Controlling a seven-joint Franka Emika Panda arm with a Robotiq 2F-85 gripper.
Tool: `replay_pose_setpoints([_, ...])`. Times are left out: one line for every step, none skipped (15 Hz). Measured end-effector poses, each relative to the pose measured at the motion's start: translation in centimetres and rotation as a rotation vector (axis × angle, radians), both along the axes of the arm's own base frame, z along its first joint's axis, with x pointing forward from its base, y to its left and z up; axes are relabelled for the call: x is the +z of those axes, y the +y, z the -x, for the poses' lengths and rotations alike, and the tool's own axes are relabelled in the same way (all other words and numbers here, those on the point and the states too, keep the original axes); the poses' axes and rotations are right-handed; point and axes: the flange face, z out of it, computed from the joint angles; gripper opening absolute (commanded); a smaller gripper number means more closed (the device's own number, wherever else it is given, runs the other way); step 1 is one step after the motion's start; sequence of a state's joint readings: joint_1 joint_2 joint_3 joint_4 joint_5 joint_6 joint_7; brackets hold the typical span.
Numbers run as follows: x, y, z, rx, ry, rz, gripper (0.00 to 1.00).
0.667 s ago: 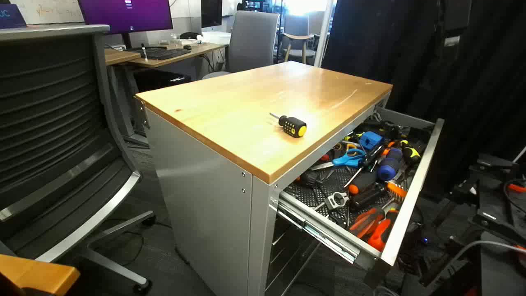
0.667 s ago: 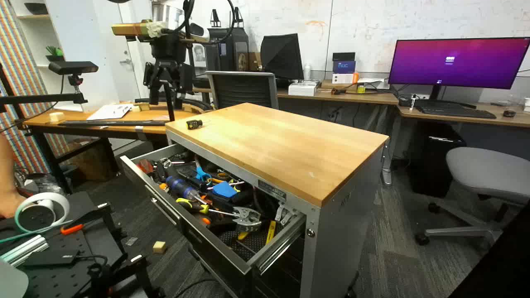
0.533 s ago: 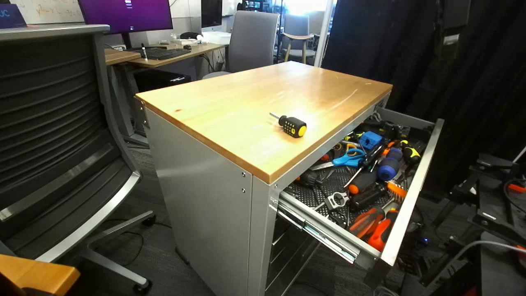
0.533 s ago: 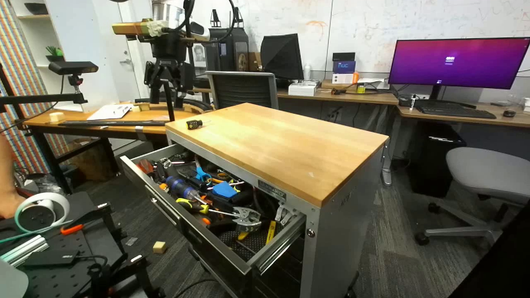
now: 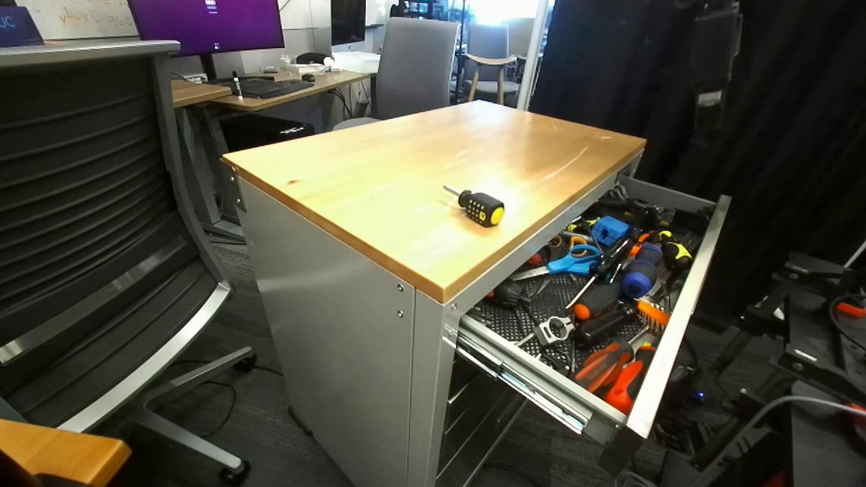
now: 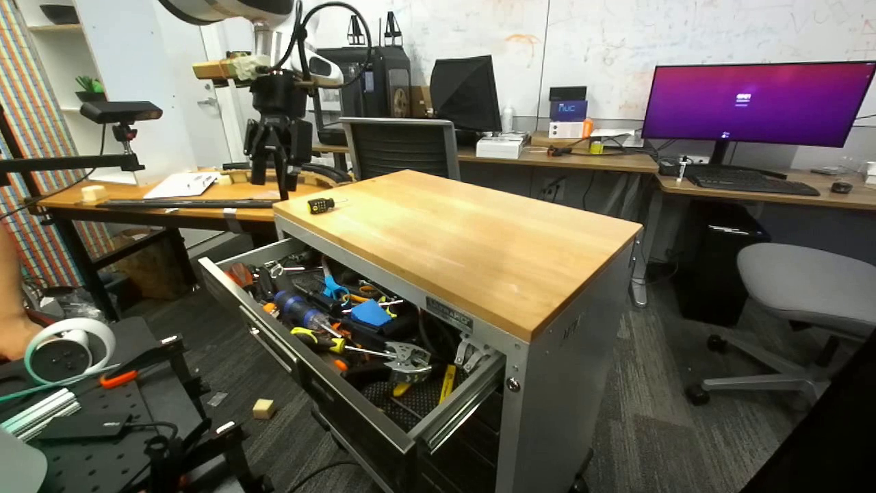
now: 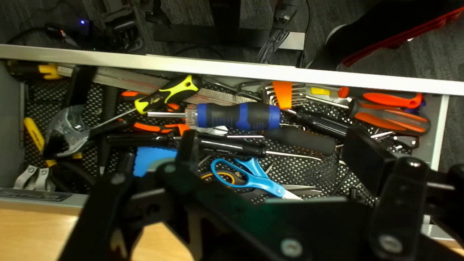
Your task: Put the screwdriver in the drawer and close the drawer
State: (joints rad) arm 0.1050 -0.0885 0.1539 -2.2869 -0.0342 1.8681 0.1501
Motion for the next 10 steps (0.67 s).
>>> replay_pose_setpoints([-1.4,1.9,-0.4,-0.012,0.001,0.011,1.00])
replay_pose_setpoints([-2.8,3.9,-0.9,-0.017,-0.001,0.016,1.00])
replay_pose_setpoints([-4.2,5.9,-1.5,-0.028,-0.008,0.021,1.00])
replay_pose_setpoints([-5.6,7.9,-2.1,-0.037,-0.014,0.023,1.00])
replay_pose_setpoints([-6.8,9.8,-2.8,-0.045,-0.023,0.024,1.00])
replay_pose_setpoints([-8.0,11.5,-3.6,-0.055,-0.038,0.024,1.00])
replay_pose_setpoints([-9.0,13.1,-4.5,-0.069,-0.057,0.020,1.00])
replay_pose_setpoints([-9.8,14.6,-5.3,-0.087,-0.079,0.014,1.00])
replay_pose_setpoints([-10.3,15.8,-6.1,-0.105,-0.103,0.013,1.00])
replay_pose_setpoints([-10.6,16.8,-6.9,-0.125,-0.127,0.019,1.00])
